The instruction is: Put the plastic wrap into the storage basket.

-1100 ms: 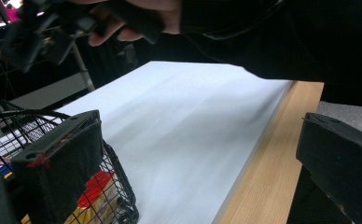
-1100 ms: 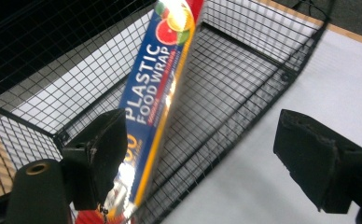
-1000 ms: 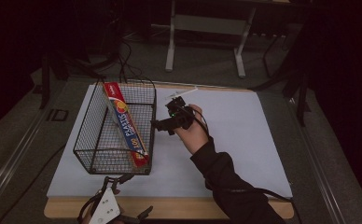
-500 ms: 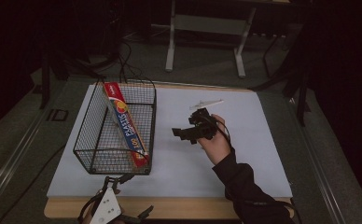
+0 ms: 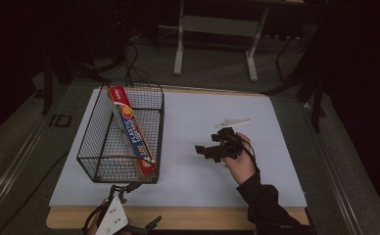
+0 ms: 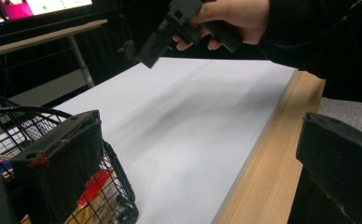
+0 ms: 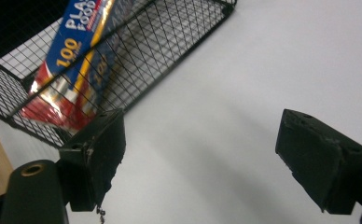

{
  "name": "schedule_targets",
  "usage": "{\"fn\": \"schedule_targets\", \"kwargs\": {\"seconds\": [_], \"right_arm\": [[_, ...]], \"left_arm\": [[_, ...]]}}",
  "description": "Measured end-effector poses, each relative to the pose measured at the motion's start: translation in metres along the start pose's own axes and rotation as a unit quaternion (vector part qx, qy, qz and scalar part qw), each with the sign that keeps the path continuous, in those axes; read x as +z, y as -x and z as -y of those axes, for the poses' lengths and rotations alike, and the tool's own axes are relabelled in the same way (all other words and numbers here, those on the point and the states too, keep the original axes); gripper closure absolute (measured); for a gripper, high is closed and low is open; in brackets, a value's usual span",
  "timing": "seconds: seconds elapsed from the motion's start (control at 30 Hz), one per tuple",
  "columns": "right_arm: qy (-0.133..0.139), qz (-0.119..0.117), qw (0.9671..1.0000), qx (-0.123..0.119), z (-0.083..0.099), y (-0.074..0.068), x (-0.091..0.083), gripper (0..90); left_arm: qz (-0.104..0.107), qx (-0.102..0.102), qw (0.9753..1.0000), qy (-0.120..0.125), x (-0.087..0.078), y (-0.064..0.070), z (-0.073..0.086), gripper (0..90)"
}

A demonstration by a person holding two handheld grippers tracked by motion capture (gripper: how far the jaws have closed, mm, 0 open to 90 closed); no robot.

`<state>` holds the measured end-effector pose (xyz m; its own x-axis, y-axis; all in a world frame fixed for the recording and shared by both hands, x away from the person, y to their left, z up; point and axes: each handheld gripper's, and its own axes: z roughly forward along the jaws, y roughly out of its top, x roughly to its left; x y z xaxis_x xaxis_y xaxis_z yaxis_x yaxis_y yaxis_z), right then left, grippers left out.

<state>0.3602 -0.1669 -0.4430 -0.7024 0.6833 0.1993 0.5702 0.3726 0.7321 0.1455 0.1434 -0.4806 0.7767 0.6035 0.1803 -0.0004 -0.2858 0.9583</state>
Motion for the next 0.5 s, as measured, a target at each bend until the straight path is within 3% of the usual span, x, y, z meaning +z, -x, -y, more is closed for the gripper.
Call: {"fn": "schedule_targets", "kwargs": {"seconds": [0.2,0.5], "right_arm": [[0.0,-0.004,1.0,0.001,0.023,0.007,-0.001,15.5],[0.001,0.016,0.9999,-0.006,0.054,0.018,-0.008,15.6]], "left_arm": [[-0.001,-0.001,1.0,0.0,0.0,0.0,0.0,1.3],[-0.001,0.0,1.0,-0.001,0.0,0.0,0.0,1.3]]}}
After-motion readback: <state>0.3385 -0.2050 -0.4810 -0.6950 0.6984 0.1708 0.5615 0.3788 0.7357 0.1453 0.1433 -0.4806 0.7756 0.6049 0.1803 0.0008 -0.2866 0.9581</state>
